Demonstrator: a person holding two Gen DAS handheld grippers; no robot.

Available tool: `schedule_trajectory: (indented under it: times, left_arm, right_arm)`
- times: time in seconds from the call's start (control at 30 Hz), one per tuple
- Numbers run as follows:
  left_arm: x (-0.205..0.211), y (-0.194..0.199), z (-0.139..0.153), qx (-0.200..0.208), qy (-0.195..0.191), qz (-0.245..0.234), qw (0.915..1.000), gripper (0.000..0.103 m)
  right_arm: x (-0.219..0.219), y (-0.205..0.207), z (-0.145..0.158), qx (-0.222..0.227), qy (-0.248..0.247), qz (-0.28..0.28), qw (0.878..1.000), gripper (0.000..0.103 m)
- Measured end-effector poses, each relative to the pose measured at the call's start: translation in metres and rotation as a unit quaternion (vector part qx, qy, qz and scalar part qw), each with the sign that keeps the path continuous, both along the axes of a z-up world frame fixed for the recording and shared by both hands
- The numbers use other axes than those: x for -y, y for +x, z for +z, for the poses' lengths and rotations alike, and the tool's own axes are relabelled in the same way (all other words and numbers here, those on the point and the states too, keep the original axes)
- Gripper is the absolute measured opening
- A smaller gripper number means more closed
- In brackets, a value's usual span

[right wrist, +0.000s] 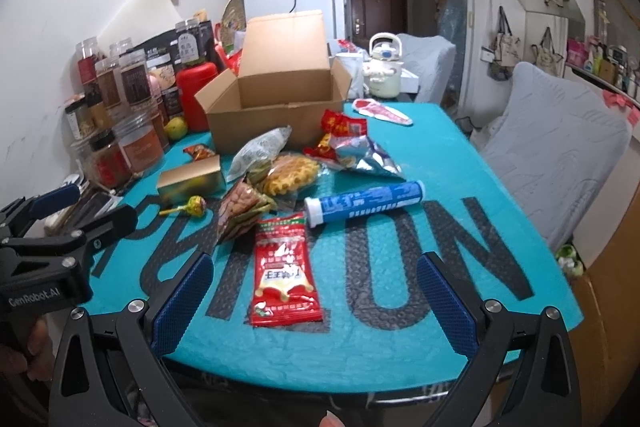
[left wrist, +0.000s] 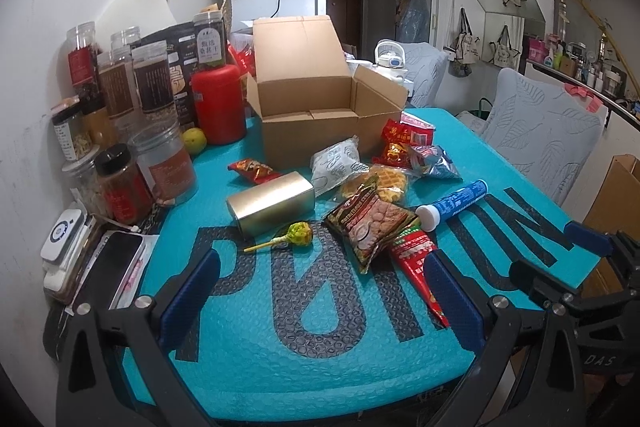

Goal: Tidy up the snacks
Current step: 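Grasp the brown cereal packet with the left tool while the right tool grasps the red sachet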

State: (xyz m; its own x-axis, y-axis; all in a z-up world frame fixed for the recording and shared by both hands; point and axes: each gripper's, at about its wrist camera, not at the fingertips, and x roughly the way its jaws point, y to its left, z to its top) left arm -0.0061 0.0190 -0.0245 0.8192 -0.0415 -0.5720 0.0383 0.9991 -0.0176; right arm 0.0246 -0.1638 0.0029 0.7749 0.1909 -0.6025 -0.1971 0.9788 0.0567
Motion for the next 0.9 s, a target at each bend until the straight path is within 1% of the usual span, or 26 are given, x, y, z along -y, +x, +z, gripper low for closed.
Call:
schedule_trajectory:
  times: [0.2,0.53,0.6,0.7,0.77,0.9]
  left_arm:
    - [-0.013,0.011,-0.009,-0.011,-0.022,0.005,0.9997,0.103]
    - [-0.028,0.032,-0.020,-0.027,-0.043,0.004,0.9987,0.103]
    - [-0.030,0.038,-0.023,-0.031,-0.045,0.002,0.9985,0.103]
    - [-0.031,0.047,-0.026,-0.037,-0.056,-0.005,0.9978,0.103]
    - [-0.032,0.053,-0.029,-0.040,-0.063,-0.008,0.9971,0.103]
    - [-0.030,0.067,-0.032,-0.049,-0.066,-0.015,0.9965,0.103]
  right_arm:
    - [-0.010,0.015,-0.017,-0.020,-0.001,0.020,1.000,0.103]
    - [-0.029,0.047,-0.044,-0.057,-0.008,0.050,0.997,0.103]
    - [-0.032,0.055,-0.050,-0.068,-0.015,0.056,0.996,0.101]
    - [-0.036,0.066,-0.060,-0.084,-0.021,0.060,0.994,0.095]
    - [-0.037,0.075,-0.067,-0.098,-0.025,0.061,0.993,0.088]
    - [-0.040,0.089,-0.077,-0.116,-0.021,0.066,0.991,0.088]
